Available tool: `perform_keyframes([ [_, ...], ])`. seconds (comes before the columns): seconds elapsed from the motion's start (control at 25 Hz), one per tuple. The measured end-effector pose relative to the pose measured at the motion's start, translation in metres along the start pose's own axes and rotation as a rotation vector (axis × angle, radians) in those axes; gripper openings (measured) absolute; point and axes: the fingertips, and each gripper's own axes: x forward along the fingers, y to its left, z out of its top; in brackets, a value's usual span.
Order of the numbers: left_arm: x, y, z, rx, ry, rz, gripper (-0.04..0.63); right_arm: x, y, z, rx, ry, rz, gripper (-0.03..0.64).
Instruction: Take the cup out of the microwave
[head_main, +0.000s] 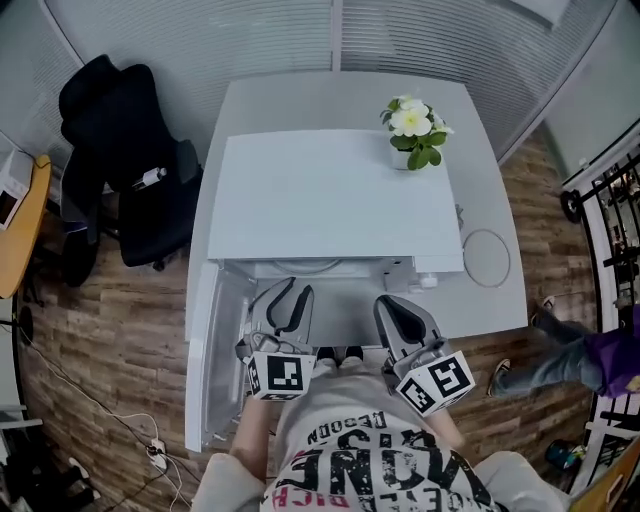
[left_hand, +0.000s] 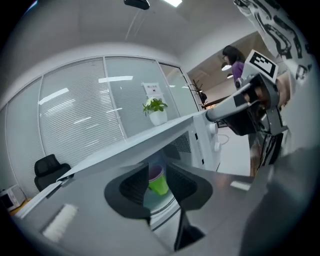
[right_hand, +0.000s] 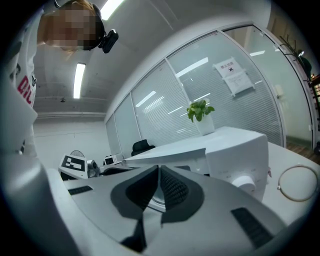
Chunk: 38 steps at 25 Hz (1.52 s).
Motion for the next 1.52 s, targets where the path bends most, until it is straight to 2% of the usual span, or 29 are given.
perform_keyframes([
  [0.16,0.017,-0.005,-0.010,0.059,0.037,-0.030,0.126,0.000,-0.002,0.001,-0.006,0.000,-0.001,0.023],
  [0.36,0.034,-0.013,-0.026,0.096,0.091,-0.072,0.152,-0.002,-0.003,0.000,0.003,-0.003,-0.013,0.023],
  [0.76,0.070,-0.009,-0.048,0.179,0.159,-0.080,0.181,0.002,-0.007,0.000,0.014,-0.004,-0.017,0.023],
  [0.96,0.085,-0.011,-0.054,0.231,0.177,-0.090,0.183,0.006,-0.008,0.000,0.009,0.002,-0.012,0.023],
  [1.2,0.091,-0.015,-0.056,0.357,0.199,-0.102,0.184,0.011,-0.010,0.000,0.005,0.011,-0.012,0.023],
  [1.52,0.102,-0.014,-0.050,0.410,0.201,-0.108,0.184,0.012,-0.012,0.001,-0.002,0.013,-0.018,0.023],
])
